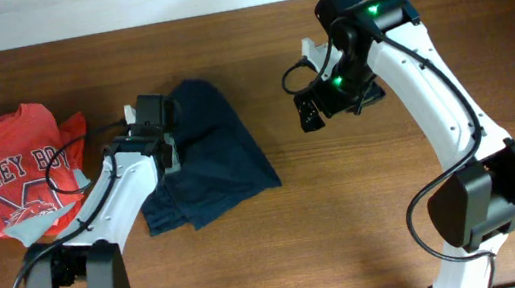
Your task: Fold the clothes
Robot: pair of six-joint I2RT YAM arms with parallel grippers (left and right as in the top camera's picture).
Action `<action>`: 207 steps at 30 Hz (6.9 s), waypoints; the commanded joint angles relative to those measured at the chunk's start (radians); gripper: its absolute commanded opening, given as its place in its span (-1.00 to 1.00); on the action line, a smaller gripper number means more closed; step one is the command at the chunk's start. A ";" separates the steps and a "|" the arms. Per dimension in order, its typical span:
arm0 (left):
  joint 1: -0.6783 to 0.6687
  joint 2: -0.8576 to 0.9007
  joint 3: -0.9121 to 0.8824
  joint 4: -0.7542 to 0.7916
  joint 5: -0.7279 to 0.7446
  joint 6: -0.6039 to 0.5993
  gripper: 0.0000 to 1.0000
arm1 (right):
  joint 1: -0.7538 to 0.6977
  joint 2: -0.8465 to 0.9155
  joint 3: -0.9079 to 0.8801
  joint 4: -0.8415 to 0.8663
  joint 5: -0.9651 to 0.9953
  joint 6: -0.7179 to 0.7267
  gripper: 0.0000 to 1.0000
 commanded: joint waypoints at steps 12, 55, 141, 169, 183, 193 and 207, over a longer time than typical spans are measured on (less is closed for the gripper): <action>0.221 -0.029 0.043 -0.071 0.390 -0.116 -0.01 | 0.188 0.020 -0.122 0.308 -0.123 -0.098 0.84; 0.232 -0.023 0.029 -0.168 0.386 -0.123 0.15 | 0.410 0.176 -0.309 0.213 -0.570 -0.543 -0.24; 0.245 0.137 0.212 0.203 0.296 0.080 -0.99 | 0.073 -0.043 -0.225 0.108 -0.062 -0.197 0.16; 0.317 0.140 0.212 -0.059 0.150 0.084 -0.72 | 0.076 -0.036 -0.225 0.280 -0.134 -0.196 0.41; 0.317 0.141 0.212 -0.087 0.168 0.084 -0.68 | 0.166 0.230 -0.225 0.679 -0.437 -0.085 0.91; 0.317 0.141 0.212 -0.109 0.195 0.084 -0.54 | 0.173 0.348 -0.225 0.867 -0.445 0.069 0.95; 0.317 0.141 0.212 -0.177 0.237 0.084 0.01 | 0.209 0.363 -0.225 0.860 -0.620 0.068 -0.92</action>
